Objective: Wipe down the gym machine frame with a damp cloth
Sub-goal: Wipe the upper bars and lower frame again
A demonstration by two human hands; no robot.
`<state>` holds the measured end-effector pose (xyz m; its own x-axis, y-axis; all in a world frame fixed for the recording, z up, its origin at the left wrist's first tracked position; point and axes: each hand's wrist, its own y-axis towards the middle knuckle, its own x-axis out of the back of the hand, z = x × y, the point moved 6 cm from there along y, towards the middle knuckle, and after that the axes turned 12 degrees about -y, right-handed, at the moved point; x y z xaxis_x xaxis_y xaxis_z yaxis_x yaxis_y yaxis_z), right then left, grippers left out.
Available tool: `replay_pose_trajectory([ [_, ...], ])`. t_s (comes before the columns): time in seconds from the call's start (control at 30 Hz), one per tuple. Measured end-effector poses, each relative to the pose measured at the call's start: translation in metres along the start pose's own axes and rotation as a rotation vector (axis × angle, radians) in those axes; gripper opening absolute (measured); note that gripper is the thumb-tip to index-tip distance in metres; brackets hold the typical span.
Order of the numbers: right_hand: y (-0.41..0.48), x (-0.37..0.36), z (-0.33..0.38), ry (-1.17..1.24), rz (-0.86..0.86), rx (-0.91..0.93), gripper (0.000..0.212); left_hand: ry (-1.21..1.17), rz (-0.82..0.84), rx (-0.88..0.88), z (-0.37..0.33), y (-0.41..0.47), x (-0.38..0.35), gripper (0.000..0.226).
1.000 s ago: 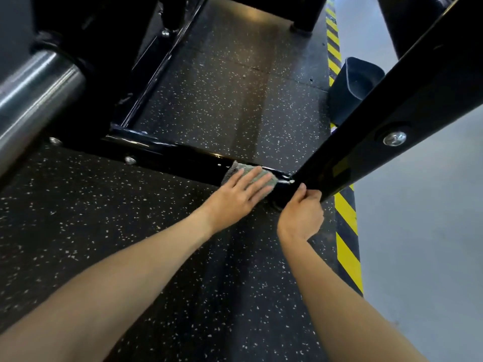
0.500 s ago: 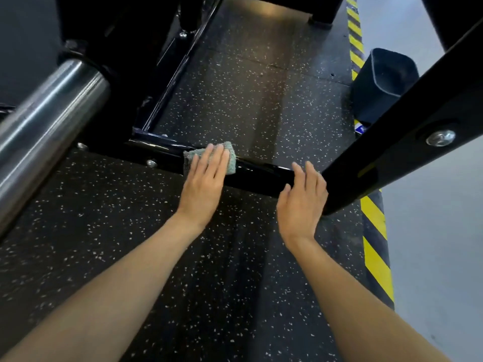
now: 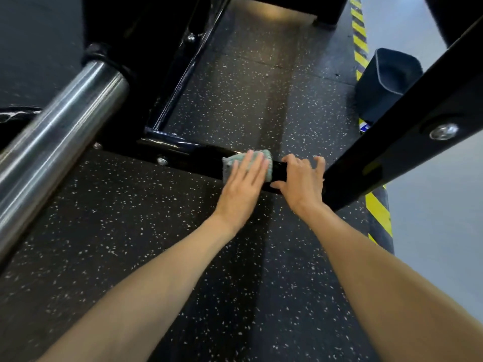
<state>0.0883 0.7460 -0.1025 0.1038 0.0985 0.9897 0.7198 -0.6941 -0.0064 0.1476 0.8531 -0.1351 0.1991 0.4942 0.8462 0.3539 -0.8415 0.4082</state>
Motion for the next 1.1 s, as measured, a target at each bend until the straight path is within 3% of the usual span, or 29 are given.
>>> replay_pose_trajectory([
  [0.1, 0.002, 0.002, -0.001, -0.029, -0.012, -0.001, 0.047, 0.037, 0.095, -0.139, 0.017, -0.004, 0.006, 0.065],
  [0.27, 0.0, -0.002, -0.002, -0.01, -0.03, 0.007, 0.05, 0.048, -0.025, 0.026, 0.036, -0.023, 0.008, 0.064],
  [0.4, -0.001, -0.002, -0.001, -0.027, -0.074, 0.013, 0.037, 0.041, 0.021, -0.173, -0.016, -0.006, -0.015, 0.057],
  [0.47, -0.001, -0.002, -0.003, -0.018, -0.068, -0.007, 0.039, 0.065, 0.033, -0.196, -0.006, -0.009, -0.008, 0.055],
  [0.53, 0.0, -0.002, -0.001, 0.005, -0.051, -0.024, 0.045, 0.057, -0.01, -0.084, 0.027, -0.022, 0.008, 0.063],
  [0.63, 0.004, -0.003, 0.003, 0.072, 0.012, -0.096, 0.046, -0.036, -0.2, 0.378, 0.106, -0.046, 0.047, 0.08],
  [0.7, 0.009, -0.004, 0.006, 0.122, 0.097, -0.195, 0.047, -0.071, -0.272, 0.566, 0.129, -0.044, 0.057, 0.084],
  [0.77, 0.01, -0.006, 0.016, 0.117, 0.15, -0.226, 0.056, -0.116, -0.256, 0.509, 0.104, -0.025, 0.048, 0.085],
  [0.87, 0.008, -0.007, 0.029, 0.09, 0.111, -0.171, 0.067, -0.135, -0.084, 0.167, 0.041, -0.006, 0.018, 0.068],
  [0.93, 0.006, -0.007, 0.033, 0.071, 0.058, -0.112, 0.066, -0.133, -0.005, 0.043, 0.044, -0.011, 0.016, 0.068],
  [1.0, 0.007, -0.005, 0.033, 0.06, 0.037, -0.079, 0.06, -0.163, -0.069, 0.16, 0.08, -0.021, 0.028, 0.079],
  [1.1, 0.01, -0.001, 0.033, -0.024, 0.062, -0.043, 0.052, -0.253, -0.199, 0.553, 0.104, -0.027, 0.039, 0.1],
])
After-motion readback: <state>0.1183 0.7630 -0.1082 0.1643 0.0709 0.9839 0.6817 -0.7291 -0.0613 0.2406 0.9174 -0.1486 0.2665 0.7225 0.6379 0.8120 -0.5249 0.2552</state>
